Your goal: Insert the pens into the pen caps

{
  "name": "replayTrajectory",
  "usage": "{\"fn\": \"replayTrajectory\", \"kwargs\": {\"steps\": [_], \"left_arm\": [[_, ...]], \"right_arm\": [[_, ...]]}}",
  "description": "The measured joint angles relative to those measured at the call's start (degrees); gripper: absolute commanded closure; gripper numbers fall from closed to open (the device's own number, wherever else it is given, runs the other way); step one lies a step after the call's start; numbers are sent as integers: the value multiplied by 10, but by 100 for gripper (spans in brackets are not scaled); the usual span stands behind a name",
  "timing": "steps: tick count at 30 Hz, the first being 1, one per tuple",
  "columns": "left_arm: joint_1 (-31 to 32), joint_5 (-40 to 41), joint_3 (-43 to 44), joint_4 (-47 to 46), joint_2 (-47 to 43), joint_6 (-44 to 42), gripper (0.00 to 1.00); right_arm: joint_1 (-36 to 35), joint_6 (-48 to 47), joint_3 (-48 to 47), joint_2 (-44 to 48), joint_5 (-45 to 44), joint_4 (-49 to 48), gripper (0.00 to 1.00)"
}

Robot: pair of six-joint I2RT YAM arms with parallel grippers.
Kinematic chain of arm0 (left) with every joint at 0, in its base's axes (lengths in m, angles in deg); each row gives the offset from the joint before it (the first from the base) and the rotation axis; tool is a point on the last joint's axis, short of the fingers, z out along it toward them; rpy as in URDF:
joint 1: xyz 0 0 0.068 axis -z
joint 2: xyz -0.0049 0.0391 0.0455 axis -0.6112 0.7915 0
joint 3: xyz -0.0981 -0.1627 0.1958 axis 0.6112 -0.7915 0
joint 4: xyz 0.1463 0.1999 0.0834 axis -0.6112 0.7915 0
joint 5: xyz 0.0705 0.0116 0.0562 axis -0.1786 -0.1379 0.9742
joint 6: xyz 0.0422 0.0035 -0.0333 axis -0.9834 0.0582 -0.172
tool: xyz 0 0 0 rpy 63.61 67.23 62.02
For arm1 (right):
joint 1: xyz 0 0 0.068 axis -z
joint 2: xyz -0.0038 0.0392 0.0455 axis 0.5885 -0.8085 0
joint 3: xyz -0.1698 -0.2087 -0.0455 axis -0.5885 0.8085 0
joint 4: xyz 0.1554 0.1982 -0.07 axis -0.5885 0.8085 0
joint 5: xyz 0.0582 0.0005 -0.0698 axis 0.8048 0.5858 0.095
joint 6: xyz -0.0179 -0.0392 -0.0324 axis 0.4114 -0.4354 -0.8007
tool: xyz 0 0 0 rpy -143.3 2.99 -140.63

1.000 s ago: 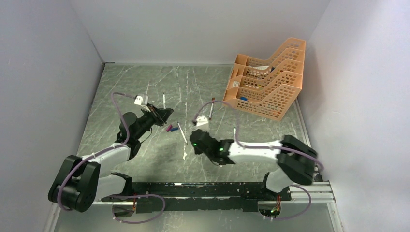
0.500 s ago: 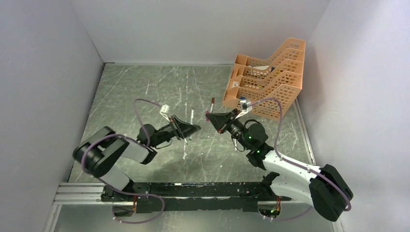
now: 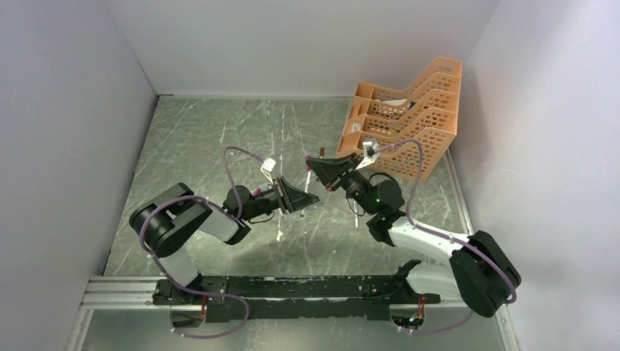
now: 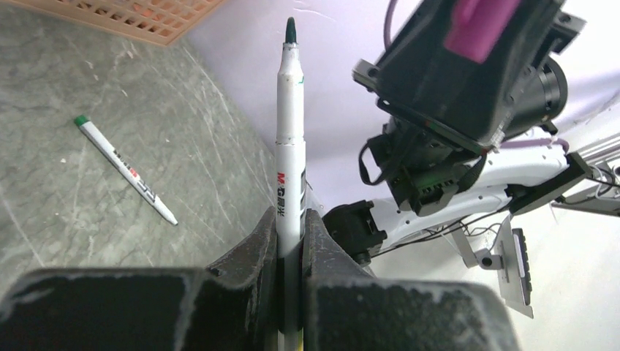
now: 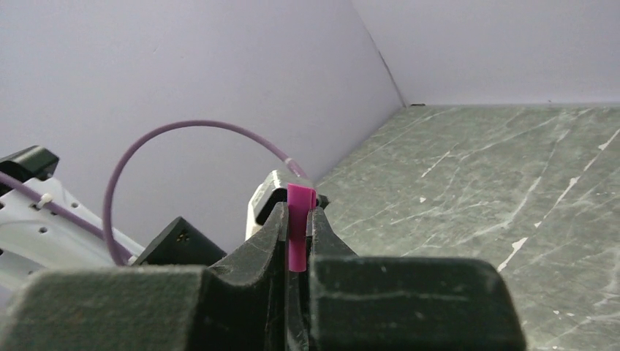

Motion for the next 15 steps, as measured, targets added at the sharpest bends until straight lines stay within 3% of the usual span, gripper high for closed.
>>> {"fn": "replayTrajectory", "kwargs": {"steps": [15], "left_arm": [[17,-21,2,-3,-25,-48,93]], "right_arm": [[40,29,-1,-17,24,-33,100]]}}
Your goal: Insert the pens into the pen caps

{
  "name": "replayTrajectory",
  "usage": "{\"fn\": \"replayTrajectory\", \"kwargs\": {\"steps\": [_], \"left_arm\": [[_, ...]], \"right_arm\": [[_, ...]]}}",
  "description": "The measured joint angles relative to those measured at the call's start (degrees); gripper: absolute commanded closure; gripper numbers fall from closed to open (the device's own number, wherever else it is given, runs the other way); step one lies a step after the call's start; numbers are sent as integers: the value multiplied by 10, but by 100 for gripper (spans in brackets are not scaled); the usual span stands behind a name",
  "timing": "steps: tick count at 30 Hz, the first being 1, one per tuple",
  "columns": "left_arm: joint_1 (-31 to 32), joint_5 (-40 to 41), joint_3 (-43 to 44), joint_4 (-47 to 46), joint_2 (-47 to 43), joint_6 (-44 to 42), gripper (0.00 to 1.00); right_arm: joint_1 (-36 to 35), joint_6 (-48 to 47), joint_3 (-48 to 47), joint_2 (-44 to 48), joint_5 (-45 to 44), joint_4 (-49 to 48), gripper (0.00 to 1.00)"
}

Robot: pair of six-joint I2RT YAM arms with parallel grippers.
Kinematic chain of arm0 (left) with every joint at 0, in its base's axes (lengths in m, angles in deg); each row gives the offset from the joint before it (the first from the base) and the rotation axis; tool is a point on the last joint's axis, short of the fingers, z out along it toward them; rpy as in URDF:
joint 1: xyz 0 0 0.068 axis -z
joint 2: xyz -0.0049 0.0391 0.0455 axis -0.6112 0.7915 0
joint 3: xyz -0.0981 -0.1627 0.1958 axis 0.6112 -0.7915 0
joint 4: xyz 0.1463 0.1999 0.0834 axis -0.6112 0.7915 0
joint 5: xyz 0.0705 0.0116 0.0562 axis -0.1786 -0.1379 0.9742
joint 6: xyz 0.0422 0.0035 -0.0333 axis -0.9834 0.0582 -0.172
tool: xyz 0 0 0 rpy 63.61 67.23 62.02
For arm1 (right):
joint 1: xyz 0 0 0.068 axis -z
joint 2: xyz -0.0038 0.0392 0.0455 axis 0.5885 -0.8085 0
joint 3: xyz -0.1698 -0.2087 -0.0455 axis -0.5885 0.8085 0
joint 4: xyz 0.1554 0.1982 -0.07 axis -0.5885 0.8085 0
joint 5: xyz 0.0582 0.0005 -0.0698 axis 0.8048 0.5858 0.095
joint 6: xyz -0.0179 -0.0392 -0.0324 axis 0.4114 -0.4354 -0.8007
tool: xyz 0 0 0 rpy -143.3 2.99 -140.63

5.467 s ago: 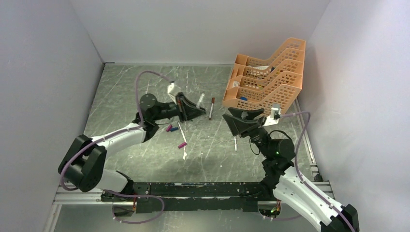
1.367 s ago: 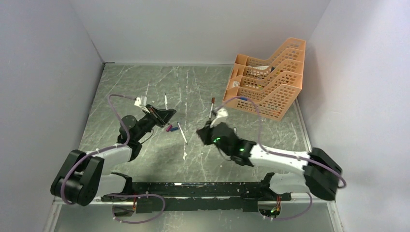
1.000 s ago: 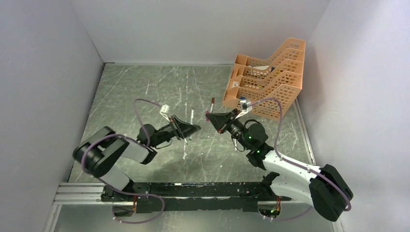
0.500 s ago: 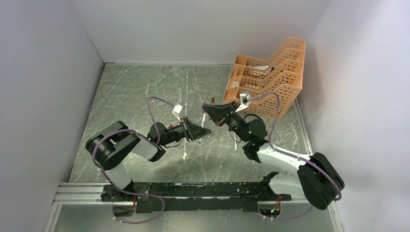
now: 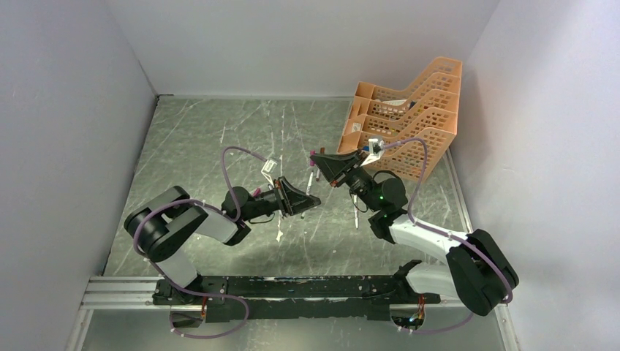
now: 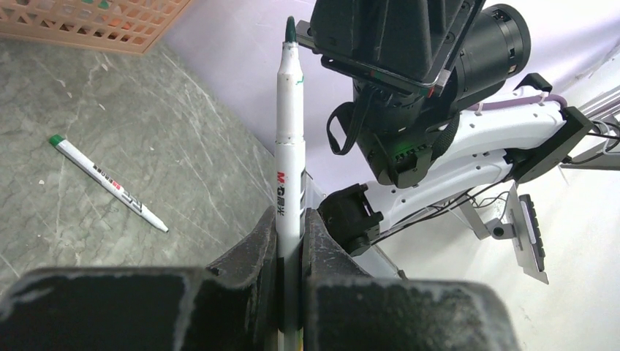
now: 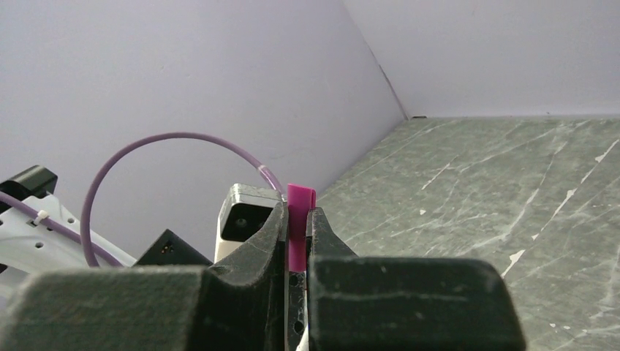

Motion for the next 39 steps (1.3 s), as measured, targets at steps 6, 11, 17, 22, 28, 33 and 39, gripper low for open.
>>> {"fn": "replayTrajectory", "kwargs": {"steps": [6,11,17,22,28,33,39], "left_arm": [[0,-6,6,0,0,-2,93],[0,-11,12,-1,-3,-3,93],[0,-15,12,-1,-21,-7,93],[0,-15,12,-1,-30,-14,93],[0,-15,12,-1,-32,-19,93],[1,-16,13,-1,-32,-26,93],[1,-16,31,12,-56,-65,93]], "right_arm": [[1,10,1,0,5,-12,100],[1,11,3,2,5,-16,100],[1,11,9,3,5,-17,100],[1,16,10,3,8,-27,100],[1,22,15,4,9,-34,100],[2,37,19,4,16,-41,100],[2,76,26,-2,42,-85,100]]}}
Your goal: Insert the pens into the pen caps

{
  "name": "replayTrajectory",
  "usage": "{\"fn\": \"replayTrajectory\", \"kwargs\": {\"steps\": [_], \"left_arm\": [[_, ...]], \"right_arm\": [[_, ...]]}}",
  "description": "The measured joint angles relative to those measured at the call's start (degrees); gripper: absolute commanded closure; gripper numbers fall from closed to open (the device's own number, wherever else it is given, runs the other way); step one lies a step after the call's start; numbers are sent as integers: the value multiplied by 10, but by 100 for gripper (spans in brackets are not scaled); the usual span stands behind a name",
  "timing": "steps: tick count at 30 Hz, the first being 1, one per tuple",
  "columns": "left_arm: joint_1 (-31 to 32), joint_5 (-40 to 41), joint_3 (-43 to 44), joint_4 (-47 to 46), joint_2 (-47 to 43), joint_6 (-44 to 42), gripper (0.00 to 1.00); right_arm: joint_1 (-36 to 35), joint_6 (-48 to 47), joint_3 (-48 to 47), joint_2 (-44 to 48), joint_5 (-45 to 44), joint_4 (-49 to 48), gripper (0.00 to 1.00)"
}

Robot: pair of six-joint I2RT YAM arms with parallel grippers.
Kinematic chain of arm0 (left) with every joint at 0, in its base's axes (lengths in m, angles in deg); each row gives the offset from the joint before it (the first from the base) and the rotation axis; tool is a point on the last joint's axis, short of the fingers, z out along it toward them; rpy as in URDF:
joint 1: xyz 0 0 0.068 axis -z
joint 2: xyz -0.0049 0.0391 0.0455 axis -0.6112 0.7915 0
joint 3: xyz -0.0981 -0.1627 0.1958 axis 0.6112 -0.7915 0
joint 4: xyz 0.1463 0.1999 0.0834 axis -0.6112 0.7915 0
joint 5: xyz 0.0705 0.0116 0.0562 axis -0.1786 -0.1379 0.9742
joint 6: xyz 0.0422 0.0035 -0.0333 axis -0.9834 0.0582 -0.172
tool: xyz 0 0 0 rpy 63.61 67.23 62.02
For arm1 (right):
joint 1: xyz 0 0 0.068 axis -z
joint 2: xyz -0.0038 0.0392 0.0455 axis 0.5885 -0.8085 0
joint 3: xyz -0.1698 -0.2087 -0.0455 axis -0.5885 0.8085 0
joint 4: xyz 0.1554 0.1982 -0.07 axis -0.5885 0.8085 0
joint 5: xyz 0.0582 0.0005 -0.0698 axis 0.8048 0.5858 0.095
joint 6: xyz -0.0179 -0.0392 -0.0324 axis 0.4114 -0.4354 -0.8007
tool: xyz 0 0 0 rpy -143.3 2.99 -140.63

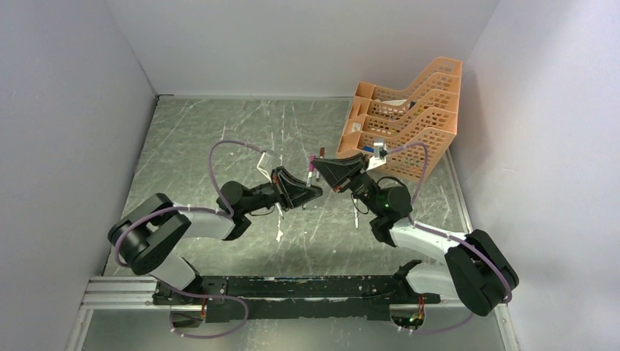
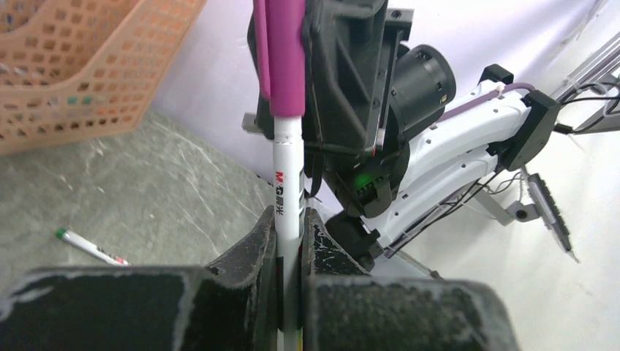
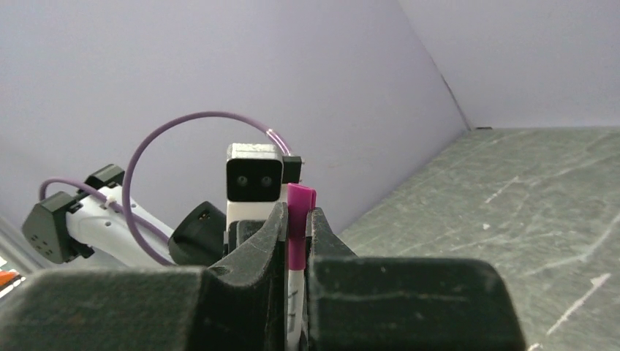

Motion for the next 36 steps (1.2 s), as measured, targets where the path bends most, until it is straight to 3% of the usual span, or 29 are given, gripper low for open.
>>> {"fn": "replayTrajectory", "kwargs": {"steps": [7,11,15,23,29,36], "left_arm": [[0,-7,32,91,-57,-90,93],[0,-38,59,152,-75,-142,93],[0,-70,98,228,-102,-217,93],[0,-103,140,360,-136,-358,93],[0,-106,165,438,-129,-405,93],[0,-106,179,501,-128,-447,93]], "right_arm": [[-2,-8,4,34,11,-8,99],[-1,-20,4,52,18,-9,76],[0,-33,7,84,32,13,59],[-1,-86,7,181,42,137,41],[-1,-110,-5,195,51,184,38],[-1,-122,-15,191,56,198,45]]}}
